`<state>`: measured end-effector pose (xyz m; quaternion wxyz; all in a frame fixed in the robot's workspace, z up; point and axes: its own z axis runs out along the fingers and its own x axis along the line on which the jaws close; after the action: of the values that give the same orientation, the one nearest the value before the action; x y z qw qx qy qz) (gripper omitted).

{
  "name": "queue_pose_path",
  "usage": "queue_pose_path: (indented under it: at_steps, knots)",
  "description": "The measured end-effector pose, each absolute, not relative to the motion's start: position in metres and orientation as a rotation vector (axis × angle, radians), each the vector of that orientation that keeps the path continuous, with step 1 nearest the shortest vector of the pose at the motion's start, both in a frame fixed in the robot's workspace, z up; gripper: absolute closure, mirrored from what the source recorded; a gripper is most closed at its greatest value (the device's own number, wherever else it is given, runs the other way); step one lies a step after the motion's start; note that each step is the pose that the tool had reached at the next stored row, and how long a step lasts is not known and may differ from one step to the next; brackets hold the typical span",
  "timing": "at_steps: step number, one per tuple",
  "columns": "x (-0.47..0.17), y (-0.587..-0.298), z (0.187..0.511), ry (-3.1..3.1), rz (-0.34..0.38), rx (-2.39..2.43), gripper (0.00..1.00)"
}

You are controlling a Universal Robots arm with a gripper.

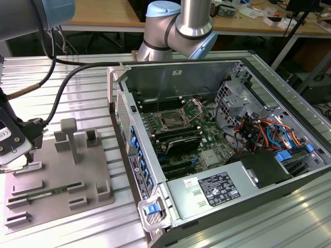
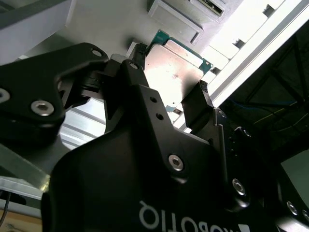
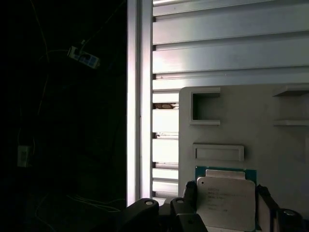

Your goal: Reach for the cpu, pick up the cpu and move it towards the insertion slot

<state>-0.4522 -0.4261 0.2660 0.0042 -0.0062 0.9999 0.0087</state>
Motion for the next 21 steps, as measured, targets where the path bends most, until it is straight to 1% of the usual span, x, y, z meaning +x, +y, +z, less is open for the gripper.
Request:
queue_pose_path:
  at_steps: [4, 21]
  knots:
    - [-0.4522, -0.4247, 0.268, 3.133, 0.017, -0.02, 0.45]
    - [-0.4523, -0.4247, 0.2757, 3.133, 0.017, -0.02, 0.45]
